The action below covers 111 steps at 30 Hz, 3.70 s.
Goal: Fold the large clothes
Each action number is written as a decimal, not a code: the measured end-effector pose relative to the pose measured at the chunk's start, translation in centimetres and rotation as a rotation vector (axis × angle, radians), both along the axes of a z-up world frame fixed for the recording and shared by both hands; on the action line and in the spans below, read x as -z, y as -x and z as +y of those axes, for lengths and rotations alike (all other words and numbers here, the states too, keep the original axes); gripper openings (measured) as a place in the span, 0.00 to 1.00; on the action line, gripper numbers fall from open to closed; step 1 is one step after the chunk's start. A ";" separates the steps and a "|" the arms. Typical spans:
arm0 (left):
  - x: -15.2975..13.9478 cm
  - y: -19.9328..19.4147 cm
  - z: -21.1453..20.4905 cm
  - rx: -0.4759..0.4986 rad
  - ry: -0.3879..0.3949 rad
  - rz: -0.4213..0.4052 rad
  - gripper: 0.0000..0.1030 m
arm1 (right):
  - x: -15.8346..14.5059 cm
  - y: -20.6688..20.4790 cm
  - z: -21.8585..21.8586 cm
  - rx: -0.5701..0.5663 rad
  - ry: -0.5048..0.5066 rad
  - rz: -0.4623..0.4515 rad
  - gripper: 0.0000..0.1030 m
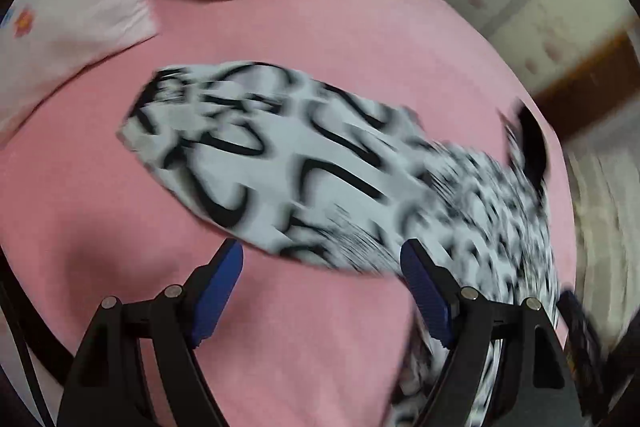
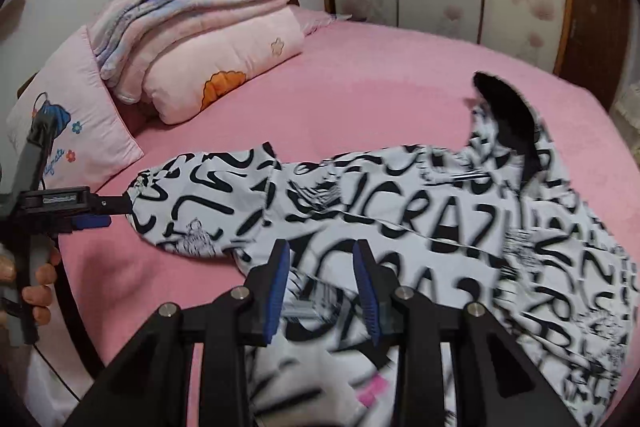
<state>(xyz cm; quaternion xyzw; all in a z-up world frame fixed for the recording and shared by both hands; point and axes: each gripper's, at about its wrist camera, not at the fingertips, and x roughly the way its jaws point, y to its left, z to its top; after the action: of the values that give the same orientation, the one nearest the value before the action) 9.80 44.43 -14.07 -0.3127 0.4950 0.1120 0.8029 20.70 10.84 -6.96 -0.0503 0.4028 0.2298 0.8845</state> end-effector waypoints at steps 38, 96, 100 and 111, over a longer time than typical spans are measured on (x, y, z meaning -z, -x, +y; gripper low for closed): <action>-8.6 -11.2 -24.5 0.332 -0.348 -0.232 0.07 | 6.0 2.7 -10.0 0.144 0.005 0.040 0.32; 5.4 -3.7 -29.0 0.290 -0.381 -0.056 0.30 | 0.3 -6.0 -21.9 0.281 -0.034 -0.120 0.04; 6.3 -3.7 -30.5 0.374 -0.390 -0.050 0.32 | 6.3 -5.6 -24.8 0.347 0.043 0.043 0.04; 3.3 -1.5 -29.2 0.652 -0.182 -0.073 0.63 | 10.3 -2.9 -30.9 0.373 -0.219 0.267 0.36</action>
<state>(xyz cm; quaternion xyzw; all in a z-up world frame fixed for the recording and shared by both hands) 11.27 15.22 -17.40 -0.0688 0.5280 -0.1181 0.8382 23.56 -20.06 -17.26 0.1518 0.4912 0.1097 0.8507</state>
